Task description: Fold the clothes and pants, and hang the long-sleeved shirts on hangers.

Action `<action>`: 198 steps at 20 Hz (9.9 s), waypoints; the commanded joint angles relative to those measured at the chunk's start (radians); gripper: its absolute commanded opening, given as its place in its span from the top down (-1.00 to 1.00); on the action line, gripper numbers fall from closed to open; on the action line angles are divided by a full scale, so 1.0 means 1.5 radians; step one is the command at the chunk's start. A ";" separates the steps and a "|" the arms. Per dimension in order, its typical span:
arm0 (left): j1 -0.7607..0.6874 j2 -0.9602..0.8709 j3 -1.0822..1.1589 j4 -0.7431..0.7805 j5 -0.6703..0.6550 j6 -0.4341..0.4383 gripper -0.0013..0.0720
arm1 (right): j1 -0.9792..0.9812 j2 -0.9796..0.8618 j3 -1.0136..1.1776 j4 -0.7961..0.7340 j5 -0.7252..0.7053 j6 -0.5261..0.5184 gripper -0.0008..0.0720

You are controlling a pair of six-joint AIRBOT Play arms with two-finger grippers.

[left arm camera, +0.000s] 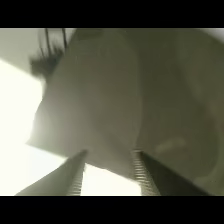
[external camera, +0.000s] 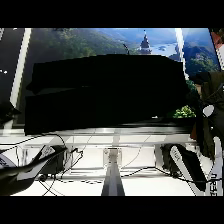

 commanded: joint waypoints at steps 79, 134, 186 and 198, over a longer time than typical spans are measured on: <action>0.081 -0.019 -0.096 -0.140 0.216 0.041 0.94 | 0.001 0.237 0.131 -0.002 0.188 -0.076 0.94; -0.239 -0.240 -0.006 -0.409 0.502 -0.127 -0.64 | 0.110 -0.258 0.331 0.012 -0.065 -0.112 -0.93; -0.403 0.060 0.150 -0.482 0.561 0.160 0.94 | 0.749 -0.790 1.071 0.223 0.098 -0.077 0.93; -0.919 -0.266 0.150 -0.482 0.601 0.160 0.66 | 0.468 -0.596 1.071 0.219 0.339 -0.233 0.93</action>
